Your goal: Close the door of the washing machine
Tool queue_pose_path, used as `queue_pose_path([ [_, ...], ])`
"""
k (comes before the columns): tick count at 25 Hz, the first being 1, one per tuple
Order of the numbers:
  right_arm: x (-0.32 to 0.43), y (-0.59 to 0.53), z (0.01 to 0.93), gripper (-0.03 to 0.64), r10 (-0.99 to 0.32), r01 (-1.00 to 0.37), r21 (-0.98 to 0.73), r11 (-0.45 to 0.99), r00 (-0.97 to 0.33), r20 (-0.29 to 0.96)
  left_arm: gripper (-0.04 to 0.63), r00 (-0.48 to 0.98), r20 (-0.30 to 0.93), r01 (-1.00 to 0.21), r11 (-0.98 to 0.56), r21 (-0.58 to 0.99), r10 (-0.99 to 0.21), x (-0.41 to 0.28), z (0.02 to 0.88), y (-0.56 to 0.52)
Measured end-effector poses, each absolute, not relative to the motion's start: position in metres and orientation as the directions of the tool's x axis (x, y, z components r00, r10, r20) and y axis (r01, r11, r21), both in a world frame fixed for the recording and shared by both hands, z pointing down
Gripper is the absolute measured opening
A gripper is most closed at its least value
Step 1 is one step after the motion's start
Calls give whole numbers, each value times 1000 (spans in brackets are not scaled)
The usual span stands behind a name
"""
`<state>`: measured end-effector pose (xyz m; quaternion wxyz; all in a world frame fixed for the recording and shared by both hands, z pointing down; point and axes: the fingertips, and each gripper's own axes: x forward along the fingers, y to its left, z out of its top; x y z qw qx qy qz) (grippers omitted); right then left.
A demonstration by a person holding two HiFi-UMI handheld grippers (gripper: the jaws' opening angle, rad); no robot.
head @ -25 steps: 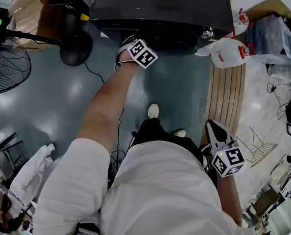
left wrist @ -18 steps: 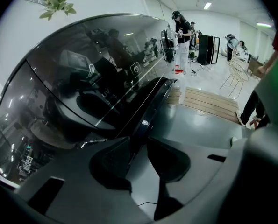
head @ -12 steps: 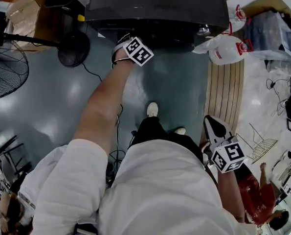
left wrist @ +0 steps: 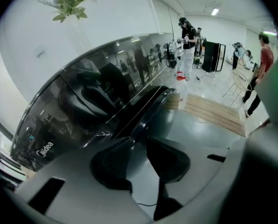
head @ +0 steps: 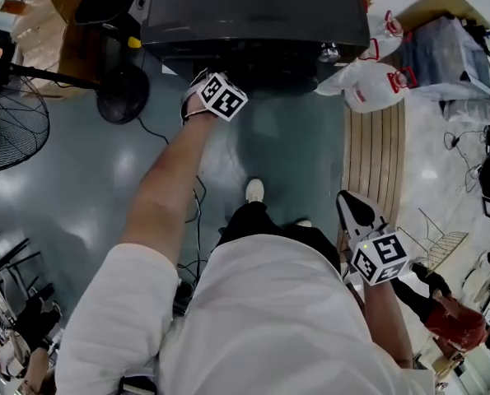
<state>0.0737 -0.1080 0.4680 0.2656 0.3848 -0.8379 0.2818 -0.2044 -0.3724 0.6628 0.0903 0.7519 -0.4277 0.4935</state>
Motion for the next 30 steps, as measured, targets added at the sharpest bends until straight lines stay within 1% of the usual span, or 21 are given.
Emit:
queue_pose_path([
  [3,67,-109,465,15,-505,-786,-264,559,-575,644,113,223,799,-787,-586,-191,-559,-196,644,-356],
  [6,62,-111,460,10,-517,-779,-257,571,-585,625,74,369,745,-844,-537,17,-556,-178,619,-330],
  [9,53,-111,456,9,-521,-770,-253,586,-597,609,42,503,677,-831,-515,209,-537,-158,596,-291],
  [12,45,-108,452,9,-521,-759,-248,601,-608,599,31,594,623,-789,-521,326,-509,-140,574,-246],
  [19,25,-104,446,9,-517,-734,-248,632,-638,570,21,685,550,-726,-511,460,-478,-124,535,-174],
  [21,21,-100,444,9,-509,-722,-247,646,-649,566,20,699,531,-714,-512,478,-479,-121,522,-161],
  [24,16,-95,440,9,-500,-708,-239,665,-659,562,20,713,508,-700,-536,473,-483,-116,500,-147],
  [30,12,-89,435,9,-499,-697,-232,678,-669,551,20,729,500,-678,-595,432,-467,-107,476,-118],
])
